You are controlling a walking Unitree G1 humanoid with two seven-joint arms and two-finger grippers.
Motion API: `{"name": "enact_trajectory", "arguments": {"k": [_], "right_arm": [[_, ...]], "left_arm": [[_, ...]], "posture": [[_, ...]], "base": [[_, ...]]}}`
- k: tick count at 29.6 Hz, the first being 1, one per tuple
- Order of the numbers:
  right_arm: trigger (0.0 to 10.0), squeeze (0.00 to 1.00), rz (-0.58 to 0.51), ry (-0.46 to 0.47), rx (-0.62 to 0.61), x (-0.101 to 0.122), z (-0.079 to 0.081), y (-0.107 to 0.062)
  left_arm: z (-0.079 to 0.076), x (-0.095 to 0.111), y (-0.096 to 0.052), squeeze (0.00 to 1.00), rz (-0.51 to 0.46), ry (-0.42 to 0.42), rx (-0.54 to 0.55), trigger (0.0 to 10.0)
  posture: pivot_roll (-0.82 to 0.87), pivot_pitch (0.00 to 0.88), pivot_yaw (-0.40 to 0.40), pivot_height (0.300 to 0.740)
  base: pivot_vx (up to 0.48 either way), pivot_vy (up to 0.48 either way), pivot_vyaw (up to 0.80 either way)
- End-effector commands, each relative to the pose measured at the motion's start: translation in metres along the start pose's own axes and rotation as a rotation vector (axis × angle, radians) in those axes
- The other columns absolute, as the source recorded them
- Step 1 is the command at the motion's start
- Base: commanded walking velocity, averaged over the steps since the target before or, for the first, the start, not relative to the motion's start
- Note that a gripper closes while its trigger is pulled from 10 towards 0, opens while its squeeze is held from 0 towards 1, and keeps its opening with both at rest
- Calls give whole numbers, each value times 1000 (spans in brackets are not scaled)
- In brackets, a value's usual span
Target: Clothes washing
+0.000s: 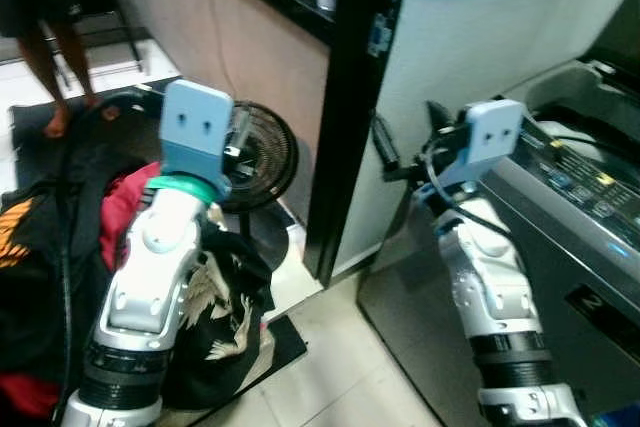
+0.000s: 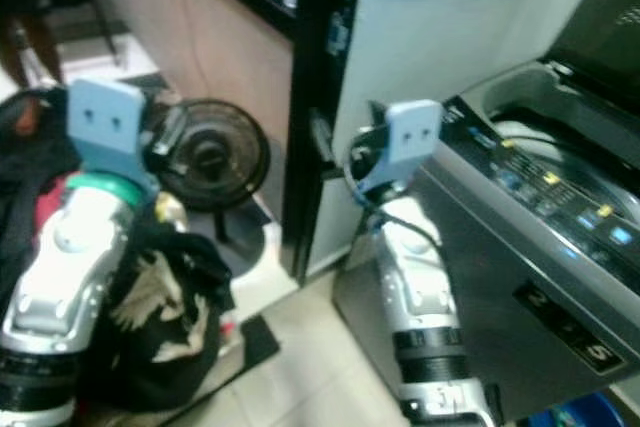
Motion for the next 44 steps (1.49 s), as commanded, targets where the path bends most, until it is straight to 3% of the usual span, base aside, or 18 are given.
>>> {"name": "enact_trajectory", "arguments": {"k": [1, 24, 36, 44], "right_arm": [[10000, 0, 6, -2, -11, -2, -3, -2], [10000, 0, -6, 38, -22, -2, -3, -3], [10000, 0, 5, 15, -21, -4, -4, -3], [10000, 0, 3, 32, -31, -4, -5, -3]], "left_arm": [[-6, -5, -1, 0, 25, 0, -13, 10000], [-5, -5, 1, 0, 25, 22, 10, 10000], [-4, -7, 3, 0, 30, 21, 21, 10000], [-5, -7, 4, 0, 31, 21, 21, 10000]], "posture": [[74, 56, -30, 740], [77, 62, -30, 740], [74, 62, -29, 740], [72, 61, -29, 740]], "base": [[0, 0, 788], [42, 0, 780], [472, 0, 521], [463, 0, 0]]}}
Point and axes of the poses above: a point about 5 cm out from each wrist's last joint towards the gripper, its own y axis pointing out of the wrist towards the gripper, its own x axis along the axis of the wrist's last joint, z = x × y, the point moved 2 cm from there along y, pointing out of the wrist towards the gripper, and after that the axes turned 7 degrees about -y, right-handed, at the moved point
